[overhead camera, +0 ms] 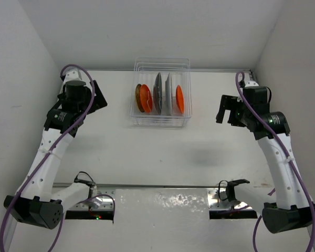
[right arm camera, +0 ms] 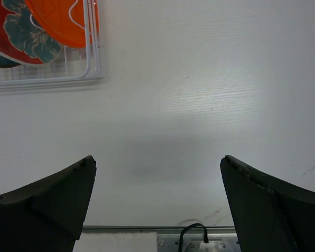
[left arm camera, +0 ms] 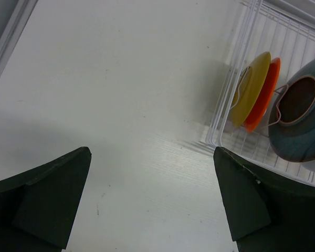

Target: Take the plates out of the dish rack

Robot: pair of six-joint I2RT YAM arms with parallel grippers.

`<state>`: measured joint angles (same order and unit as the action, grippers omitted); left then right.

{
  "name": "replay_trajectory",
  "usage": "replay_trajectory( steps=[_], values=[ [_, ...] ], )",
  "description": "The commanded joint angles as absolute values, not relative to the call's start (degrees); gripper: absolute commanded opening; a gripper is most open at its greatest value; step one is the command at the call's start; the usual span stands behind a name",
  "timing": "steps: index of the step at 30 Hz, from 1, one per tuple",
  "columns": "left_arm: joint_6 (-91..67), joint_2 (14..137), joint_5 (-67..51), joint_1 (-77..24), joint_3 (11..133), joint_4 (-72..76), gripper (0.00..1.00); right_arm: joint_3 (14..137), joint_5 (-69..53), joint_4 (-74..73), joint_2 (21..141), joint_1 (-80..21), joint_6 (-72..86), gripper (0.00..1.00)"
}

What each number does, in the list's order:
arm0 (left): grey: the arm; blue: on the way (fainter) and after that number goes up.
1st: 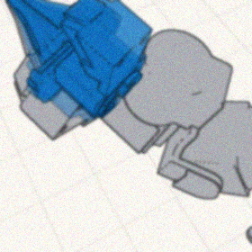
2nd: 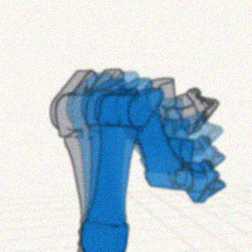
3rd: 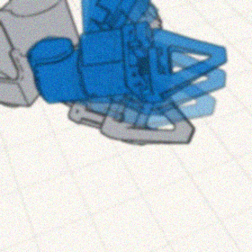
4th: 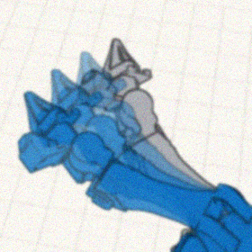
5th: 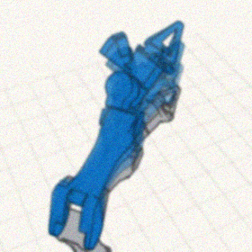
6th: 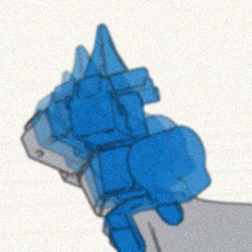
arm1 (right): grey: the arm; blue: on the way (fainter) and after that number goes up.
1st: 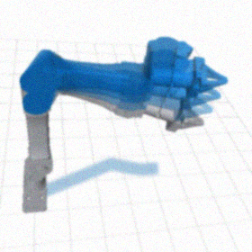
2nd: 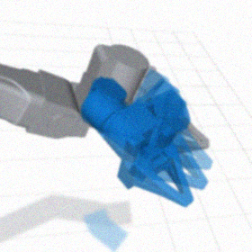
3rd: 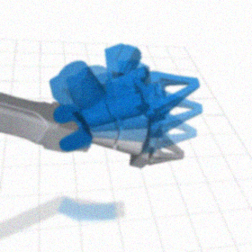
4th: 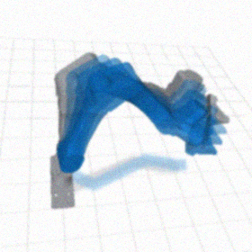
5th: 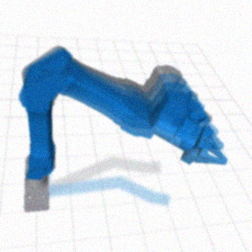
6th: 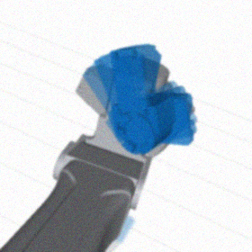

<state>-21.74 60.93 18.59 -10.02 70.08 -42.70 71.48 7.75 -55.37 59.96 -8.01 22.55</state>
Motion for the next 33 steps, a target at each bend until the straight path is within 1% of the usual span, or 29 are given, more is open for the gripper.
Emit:
replay_trajectory(
  steps=[1,4,5,6,7,8,9,10,11,12,14,15,16,17,19,20,23,24,26,27,30,31,32,33],
  values=[
    [-22.1,61.0,20.3,-10.5,72.9,-42.2,1.0,72.1,4.9,-51.3,60.4,-7.9,23.1,0.99],
    [-22.1,61.3,21.6,-10.4,73.8,-42.5,1.0,70.9,0.5,-45.4,61.1,-7.8,25.0,0.99],
    [-22.1,61.4,22.6,-10.5,74.4,-43.0,1.0,69.8,-2.6,-36.8,60.8,-7.9,27.4,0.99],
    [-22.1,61.7,23.0,-10.5,74.6,-43.2,1.0,66.8,-8.3,-32.3,60.6,-8.0,29.5,0.99],
    [-22.3,61.9,23.4,-10.5,75.1,-43.5,1.0,66.1,-10.5,-27.9,61.5,-8.5,33.6,0.99],
    [-22.4,62.2,23.6,-10.5,75.5,-43.9,1.0,69.1,-11.5,-24.8,63.4,-9.7,34.2,0.99],
    [-22.5,62.9,23.6,-10.5,76.0,-44.3,1.0,72.0,-8.8,-25.7,69.1,-11.6,33.5,0.99],
    [-22.8,63.1,23.6,-10.5,76.7,-44.8,1.0,75.7,-6.4,-27.1,72.3,-15.8,30.9,0.99],
    [-22.9,63.4,23.2,-10.5,76.9,-45.0,1.0,81.5,-4.3,-28.3,75.3,-17.6,30.1,0.99],
    [-22.9,63.7,23.0,-10.4,77.2,-45.3,1.0,83.9,-3.0,-28.5,80.8,-18.5,30.1,0.99],
    [-22.9,63.8,23.5,-10.4,77.4,-45.7,1.0,91.4,-2.1,-29.9,86.5,-20.0,30.8,0.99],
    [-22.8,63.7,23.8,-10.4,77.1,-45.9,1.0,93.7,-1.2,-30.7,92.1,-20.4,31.1,0.99],
    [-22.7,63.6,24.4,-10.3,76.8,-46.0,1.0,95.9,-0.3,-31.8,94.7,-21.3,31.3,0.99],
    [-22.5,63.3,24.6,-10.3,76.5,-46.1,1.0,99.3,-0.2,-32.1,97.2,-21.7,31.5,0.97],
    [-22.4,62.9,24.8,-10.3,75.6,-46.5,1.0,102.0,1.0,-32.3,103.7,-22.7,32.1,0.92],
    [-22.4,62.6,25.0,-10.2,75.4,-46.6,1.0,104.7,2.2,-33.7,105.6,-22.9,32.3,0.87],
    [-22.2,62.1,25.1,-10.2,74.8,-47.2,1.0,105.8,2.0,-32.1,110.8,-23.2,33.1,0.77],
    [-21.9,61.8,25.1,-10.1,74.7,-47.4,1.0,105.7,1.3,-31.1,111.5,-23.4,33.3,0.67],
    [-21.4,61.7,26.1,-10.1,74.7,-47.6,1.0,107.3,0.2,-30.8,114.5,-23.6,33.7,0.57],
    [-21.3,61.7,26.5,-10.1,74.6,-48.0,1.0,107.7,0.2,-30.8,115.3,-23.6,33.8,0.48],
    [-20.6,61.7,27.8,-10.1,74.7,-48.3,1.0,108.0,-3.2,-29.0,116.5,-23.9,34.8,0.39],
    [-20.4,61.8,27.9,-10.1,74.8,-48.3,1.0,107.9,-3.9,-27.9,116.5,-24.0,35.2,0.29],
    [-20.4,61.8,27.9,-10.1,74.8,-48.3,1.0,107.8,-4.5,-27.3,116.4,-24.0,35.6,0.21],
    [-20.4,61.7,27.7,-10.1,74.8,-48.2,1.0,107.8,-5.6,-27.0,115.8,-24.1,36.1,0.1]
  ],
)
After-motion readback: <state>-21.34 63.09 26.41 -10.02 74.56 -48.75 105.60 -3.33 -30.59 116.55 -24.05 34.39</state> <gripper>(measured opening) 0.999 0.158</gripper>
